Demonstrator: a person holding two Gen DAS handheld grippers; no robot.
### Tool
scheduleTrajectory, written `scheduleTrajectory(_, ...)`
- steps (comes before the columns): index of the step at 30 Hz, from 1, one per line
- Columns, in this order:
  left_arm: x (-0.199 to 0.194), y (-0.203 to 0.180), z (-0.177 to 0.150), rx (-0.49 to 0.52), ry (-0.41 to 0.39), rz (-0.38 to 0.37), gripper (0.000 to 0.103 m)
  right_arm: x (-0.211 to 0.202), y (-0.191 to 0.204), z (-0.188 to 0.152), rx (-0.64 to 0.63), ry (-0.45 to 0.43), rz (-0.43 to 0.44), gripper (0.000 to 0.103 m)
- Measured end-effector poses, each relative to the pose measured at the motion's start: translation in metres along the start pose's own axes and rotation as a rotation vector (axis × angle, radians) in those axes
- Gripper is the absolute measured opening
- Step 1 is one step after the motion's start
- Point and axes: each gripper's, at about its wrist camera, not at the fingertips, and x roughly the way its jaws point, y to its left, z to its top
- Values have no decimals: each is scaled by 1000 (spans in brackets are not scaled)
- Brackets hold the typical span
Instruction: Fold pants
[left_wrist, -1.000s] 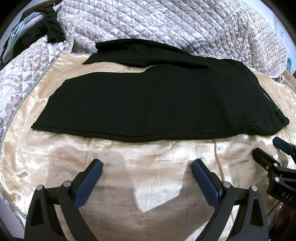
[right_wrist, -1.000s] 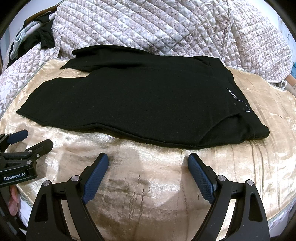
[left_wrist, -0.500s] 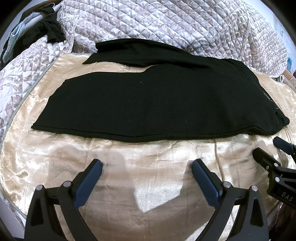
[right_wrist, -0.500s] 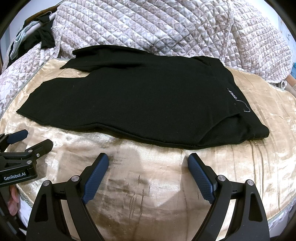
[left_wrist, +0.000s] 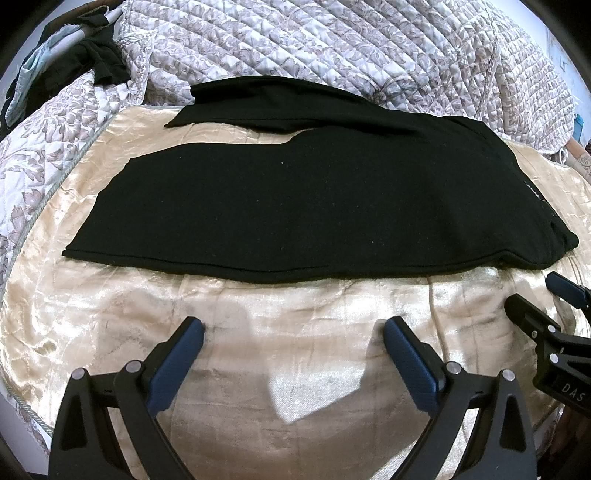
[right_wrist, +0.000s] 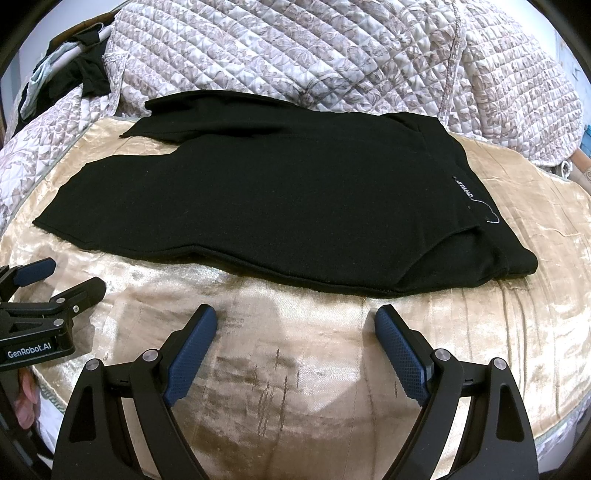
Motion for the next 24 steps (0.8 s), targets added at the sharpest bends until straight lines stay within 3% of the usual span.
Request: scheduleTrajectory(24, 1, 0, 0, -1, 0, 2, 100, -1, 3, -1, -5, -9, 3, 88)
